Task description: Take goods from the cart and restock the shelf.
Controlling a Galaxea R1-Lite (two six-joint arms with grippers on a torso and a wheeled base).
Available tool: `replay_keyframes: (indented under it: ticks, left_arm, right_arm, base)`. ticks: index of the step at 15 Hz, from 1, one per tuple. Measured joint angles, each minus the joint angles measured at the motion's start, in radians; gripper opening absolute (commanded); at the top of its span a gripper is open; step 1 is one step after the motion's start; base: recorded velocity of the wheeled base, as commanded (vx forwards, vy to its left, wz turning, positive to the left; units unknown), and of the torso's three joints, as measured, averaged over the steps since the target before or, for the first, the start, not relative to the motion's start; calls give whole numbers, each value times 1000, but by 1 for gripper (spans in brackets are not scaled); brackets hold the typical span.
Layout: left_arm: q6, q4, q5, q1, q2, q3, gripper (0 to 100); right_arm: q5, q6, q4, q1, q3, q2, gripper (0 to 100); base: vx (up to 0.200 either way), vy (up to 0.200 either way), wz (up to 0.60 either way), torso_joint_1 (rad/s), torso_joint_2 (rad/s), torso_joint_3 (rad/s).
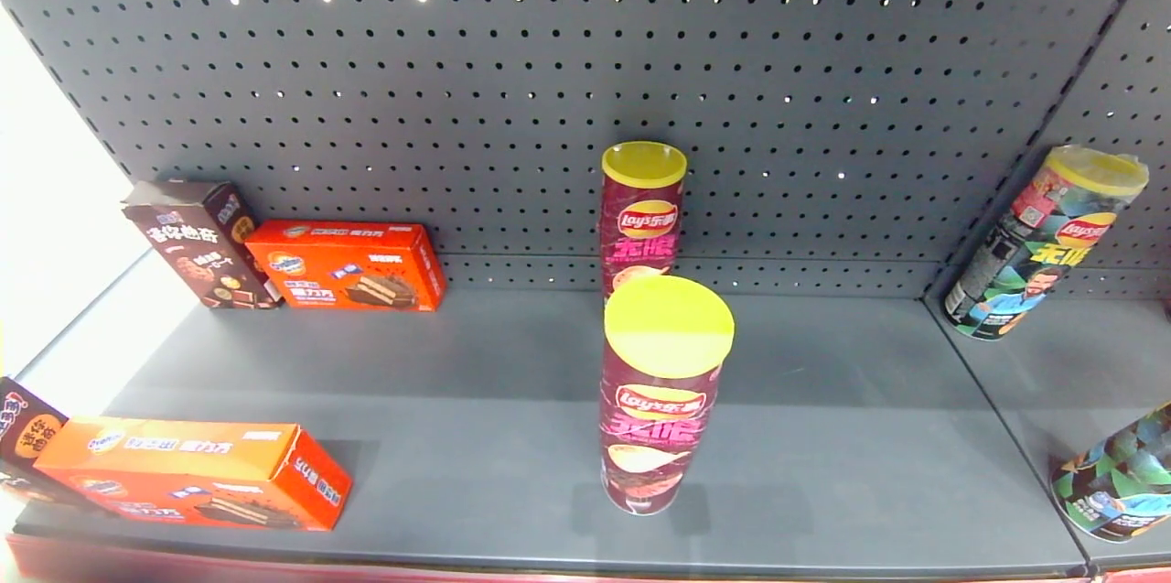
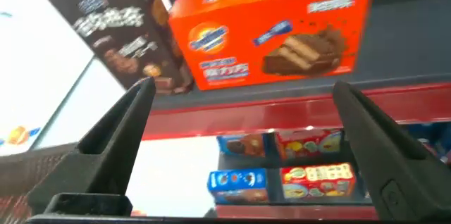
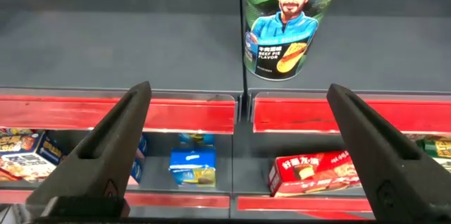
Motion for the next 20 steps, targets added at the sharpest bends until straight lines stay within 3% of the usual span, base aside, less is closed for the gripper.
replay_keyframes:
  ticks: [1,4,6,8,10,12,20]
  left_arm:
    - [-3,5,63,0,0,2,100]
    - [-79,18,44,-1,0,3,100]
    - [-109,31,-87,-5,0,3,100]
    - [-100,94,-201,-6,0,-1,100]
    - [-97,96,-213,-6,0,-5,100]
    - [-141,102,-210,0,0,-5,100]
    - [-156,74,-201,-3,-1,4,100]
  right_arm:
    - [0,0,0,0,0,-1,100]
    - [0,0,0,0,0,-2,100]
    - [0,0,0,0,0,-2,100]
    - [0,0,0,0,0,-2,100]
    - [0,0,-1,0,0,-2,100]
    - [0,0,-1,0,0,-2,100]
    - [0,0,0,0,0,-2,100]
  base:
    - [0,0,0,0,0,0]
    - [0,0,0,0,0,0]
    - [0,0,0,0,0,0]
    - [0,0,0,0,0,0]
    - [0,0,0,0,0,0]
    - [0,0,0,0,0,0]
    - [0,0,0,0,0,0]
